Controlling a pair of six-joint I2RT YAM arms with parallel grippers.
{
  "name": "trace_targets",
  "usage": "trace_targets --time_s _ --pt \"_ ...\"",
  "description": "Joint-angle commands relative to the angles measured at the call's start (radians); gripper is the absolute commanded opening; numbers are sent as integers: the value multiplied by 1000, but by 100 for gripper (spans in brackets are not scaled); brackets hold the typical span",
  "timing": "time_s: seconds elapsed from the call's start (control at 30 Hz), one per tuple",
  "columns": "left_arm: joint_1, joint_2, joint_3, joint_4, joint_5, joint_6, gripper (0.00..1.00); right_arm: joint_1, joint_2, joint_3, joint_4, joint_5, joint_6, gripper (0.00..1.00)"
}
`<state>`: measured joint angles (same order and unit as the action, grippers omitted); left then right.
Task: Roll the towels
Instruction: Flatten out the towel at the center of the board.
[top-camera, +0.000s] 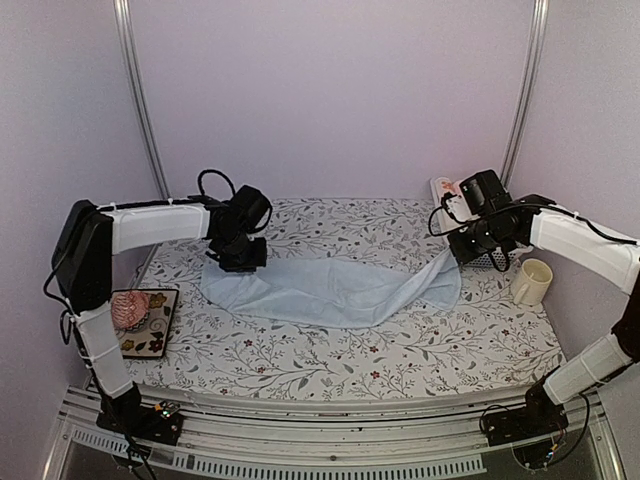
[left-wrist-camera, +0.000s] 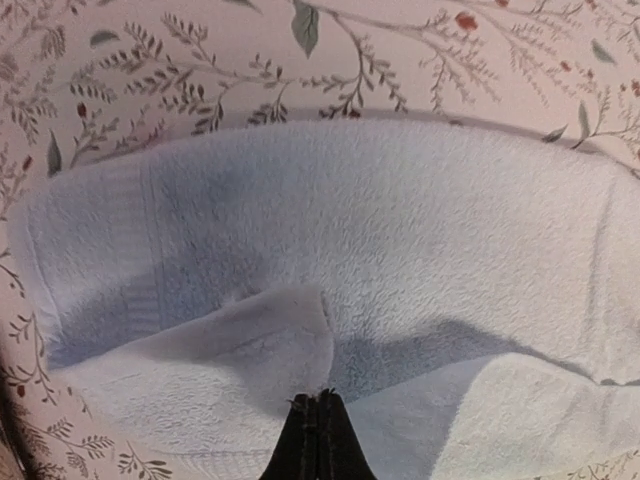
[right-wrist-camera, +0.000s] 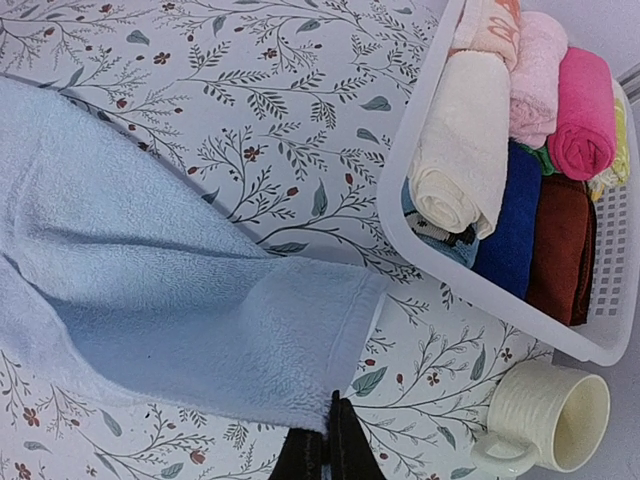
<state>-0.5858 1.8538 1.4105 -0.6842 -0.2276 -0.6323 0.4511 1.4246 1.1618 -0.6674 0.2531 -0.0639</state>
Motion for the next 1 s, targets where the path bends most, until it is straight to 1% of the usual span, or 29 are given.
trace_targets --time_s 0.0,0.23,0.27,0.33,0.37,0.4,0.5,0.53,0.6,0.73,0.8,0.83,0.9,0.93,0.97 --pt "-55 55 -82 -26 23 -159 0 -3 27 35 5 -25 4 2" --pt "-105 -30 -228 3 37 -186 0 -4 88 39 17 -49 -2 2" --pt "-112 -44 -246 3 45 -185 0 -3 96 63 16 -51 -3 2" --pt "-126 -73 -288 3 69 -180 24 -3 108 79 18 -54 -5 2" --pt "-132 -89 -304 4 84 -175 27 -3 111 82 20 -54 -6 2" --pt "-137 -107 -318 1 96 -172 28 -3 111 82 21 -54 -8 2" --pt "-141 -166 -341 -18 118 -160 42 -3 107 84 21 -51 -7 2" --pt "-141 -187 -339 -24 119 -150 42 -3 103 83 22 -49 -7 2" --pt "-142 -234 -311 -35 94 -84 45 -3 94 77 24 -46 -5 2" --pt "-138 -258 -202 -38 -53 75 51 -2 75 69 21 -35 -2 2" --pt "-136 -228 -136 -29 -100 170 59 -3 65 66 19 -33 -2 2" --pt "-135 -205 -89 -21 -109 228 61 -3 61 64 19 -30 -3 2" --pt "-135 -143 -30 15 -82 372 61 -2 51 58 21 -27 -6 2" --pt "-133 -101 6 14 -56 445 63 -3 48 55 21 -26 -6 3" --pt "-132 -59 47 5 -8 519 69 -3 41 55 21 -28 -9 3"
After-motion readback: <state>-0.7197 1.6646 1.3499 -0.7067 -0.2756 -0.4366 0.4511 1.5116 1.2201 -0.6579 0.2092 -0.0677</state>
